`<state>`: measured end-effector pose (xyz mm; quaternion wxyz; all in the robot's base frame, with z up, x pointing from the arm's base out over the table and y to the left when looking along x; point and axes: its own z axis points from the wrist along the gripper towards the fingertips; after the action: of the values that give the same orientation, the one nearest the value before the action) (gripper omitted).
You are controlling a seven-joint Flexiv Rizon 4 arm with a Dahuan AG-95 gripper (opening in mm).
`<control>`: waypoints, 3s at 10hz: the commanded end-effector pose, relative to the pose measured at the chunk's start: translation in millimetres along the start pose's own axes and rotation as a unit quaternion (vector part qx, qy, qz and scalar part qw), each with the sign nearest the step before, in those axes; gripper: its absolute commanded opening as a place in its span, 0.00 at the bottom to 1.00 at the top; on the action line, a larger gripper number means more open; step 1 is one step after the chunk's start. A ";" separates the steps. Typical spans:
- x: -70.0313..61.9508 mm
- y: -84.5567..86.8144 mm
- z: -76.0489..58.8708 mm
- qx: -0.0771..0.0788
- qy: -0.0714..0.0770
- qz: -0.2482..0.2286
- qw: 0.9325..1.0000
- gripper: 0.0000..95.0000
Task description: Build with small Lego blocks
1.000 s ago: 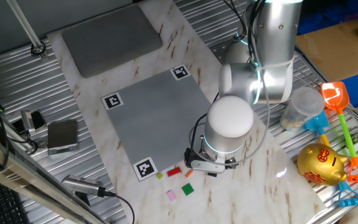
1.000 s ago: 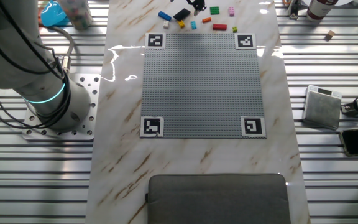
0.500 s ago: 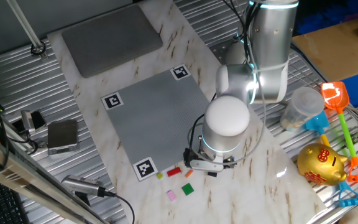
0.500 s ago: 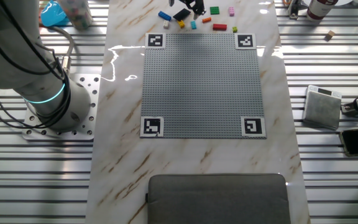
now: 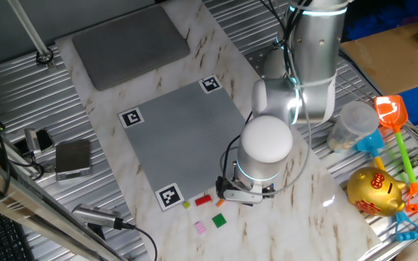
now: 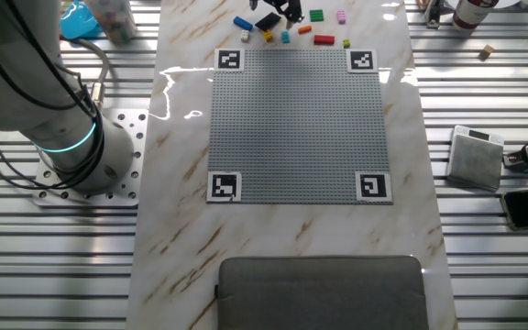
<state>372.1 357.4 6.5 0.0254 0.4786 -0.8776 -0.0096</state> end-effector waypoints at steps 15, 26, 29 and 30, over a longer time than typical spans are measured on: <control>1.6 8.1 8.0 0.011 0.011 0.003 1.000 0.80; 2.8 12.0 7.0 0.022 0.021 0.013 0.999 0.20; 2.4 12.8 5.2 0.019 0.024 0.021 0.999 0.00; 2.3 13.0 4.9 0.018 0.025 0.023 0.999 0.00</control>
<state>358.7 363.2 6.6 0.0403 0.4580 -0.8878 0.0178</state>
